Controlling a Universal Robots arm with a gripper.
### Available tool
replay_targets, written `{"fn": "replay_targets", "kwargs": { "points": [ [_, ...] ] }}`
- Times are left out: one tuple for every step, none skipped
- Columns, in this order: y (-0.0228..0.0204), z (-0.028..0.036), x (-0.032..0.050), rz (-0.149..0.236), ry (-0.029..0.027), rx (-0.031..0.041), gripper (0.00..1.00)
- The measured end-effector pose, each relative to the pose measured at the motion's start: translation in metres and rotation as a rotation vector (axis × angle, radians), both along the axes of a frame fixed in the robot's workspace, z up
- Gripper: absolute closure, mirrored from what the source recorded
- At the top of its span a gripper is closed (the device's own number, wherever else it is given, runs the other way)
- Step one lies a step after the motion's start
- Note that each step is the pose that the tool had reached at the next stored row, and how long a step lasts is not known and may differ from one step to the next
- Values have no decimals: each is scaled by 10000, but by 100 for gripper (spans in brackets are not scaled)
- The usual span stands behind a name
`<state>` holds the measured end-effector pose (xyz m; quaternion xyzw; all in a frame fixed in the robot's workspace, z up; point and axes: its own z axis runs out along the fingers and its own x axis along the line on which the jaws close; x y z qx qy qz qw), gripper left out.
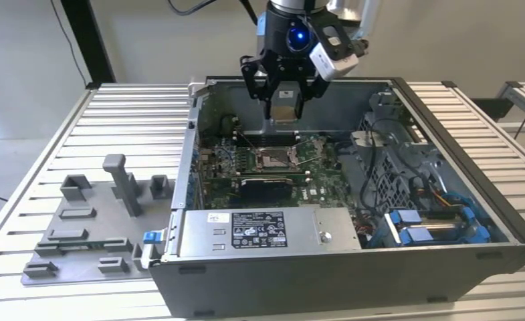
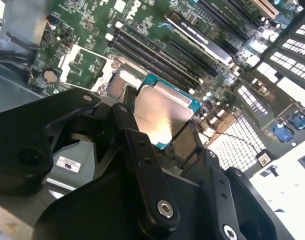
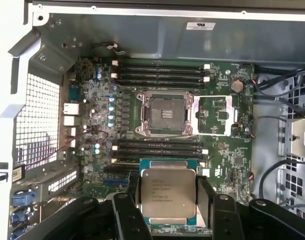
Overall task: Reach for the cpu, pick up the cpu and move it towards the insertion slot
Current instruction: 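Pick up the cpu and move it towards the insertion slot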
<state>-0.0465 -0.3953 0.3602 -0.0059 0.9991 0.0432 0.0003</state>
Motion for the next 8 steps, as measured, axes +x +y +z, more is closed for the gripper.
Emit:
{"fn": "replay_targets", "kwargs": {
  "points": [
    [6,-2,0,0,0,0,100],
    [11,-3,0,0,0,1,100],
    [16,-4,0,1,0,0,100],
    [21,-6,0,0,0,0,100],
    [28,-8,0,-1,0,1,100],
    [35,-9,0,0,0,1,100],
    [48,-11,0,0,0,0,100],
    [68,-13,0,0,0,-1,100]
  ]
}}
